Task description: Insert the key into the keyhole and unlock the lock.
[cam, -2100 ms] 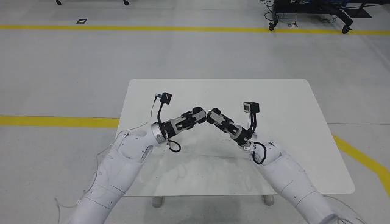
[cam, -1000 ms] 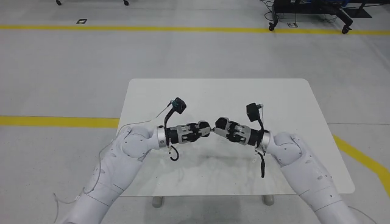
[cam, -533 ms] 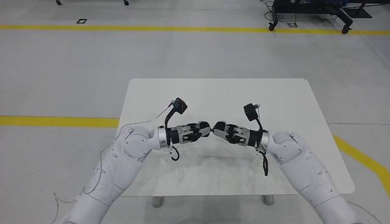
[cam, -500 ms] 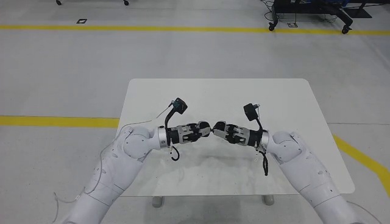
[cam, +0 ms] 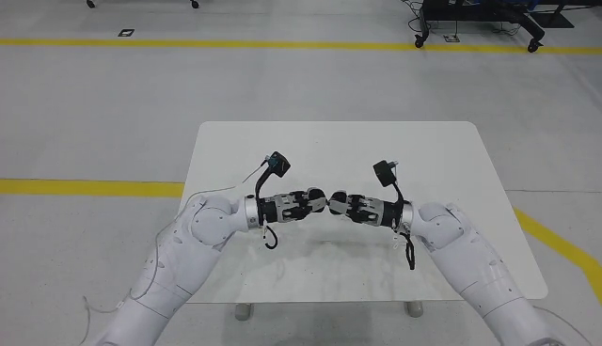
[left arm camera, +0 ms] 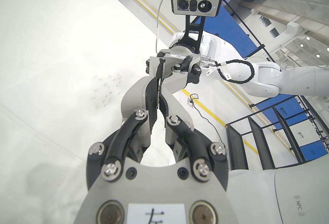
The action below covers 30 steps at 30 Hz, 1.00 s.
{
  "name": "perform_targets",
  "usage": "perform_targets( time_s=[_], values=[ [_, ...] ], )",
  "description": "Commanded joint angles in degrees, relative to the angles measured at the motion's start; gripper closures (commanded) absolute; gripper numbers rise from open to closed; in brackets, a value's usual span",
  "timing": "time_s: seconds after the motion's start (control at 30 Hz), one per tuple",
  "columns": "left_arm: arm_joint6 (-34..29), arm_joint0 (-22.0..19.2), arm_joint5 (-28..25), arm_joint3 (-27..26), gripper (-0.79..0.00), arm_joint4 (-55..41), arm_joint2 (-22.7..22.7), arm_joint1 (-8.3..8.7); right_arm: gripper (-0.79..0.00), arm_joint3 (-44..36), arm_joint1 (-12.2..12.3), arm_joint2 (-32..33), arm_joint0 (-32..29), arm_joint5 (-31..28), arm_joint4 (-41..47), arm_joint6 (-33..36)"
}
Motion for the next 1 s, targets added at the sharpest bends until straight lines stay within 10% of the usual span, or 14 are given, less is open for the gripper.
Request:
perform_targets(
  time_s=[0.0,0.87,0.9,0.97],
  values=[
    [-0.01,-0.01,-0.02,0.0,0.0,-0.05,0.03,0.05,-0.092,0.13,0.04,-0.11,0.07,-0.19,0.22,-0.09],
    [1.48,0.06,0.04,-0.62,0.0,1.22,0.48,0.61,0.0,0.75,0.81,-1.59,0.78,-0.82,3.35,1.18],
    [1.61,0.04,0.12,-0.63,-0.095,1.2,0.48,0.62,0.0,0.75,0.85,-1.6,0.79,-0.96,3.54,1.14],
    [2.63,-0.08,-0.06,-0.7,-0.785,1.8,0.19,0.66,0.0,0.83,0.91,-1.63,0.73,-1.2,4.19,1.02]
  ],
)
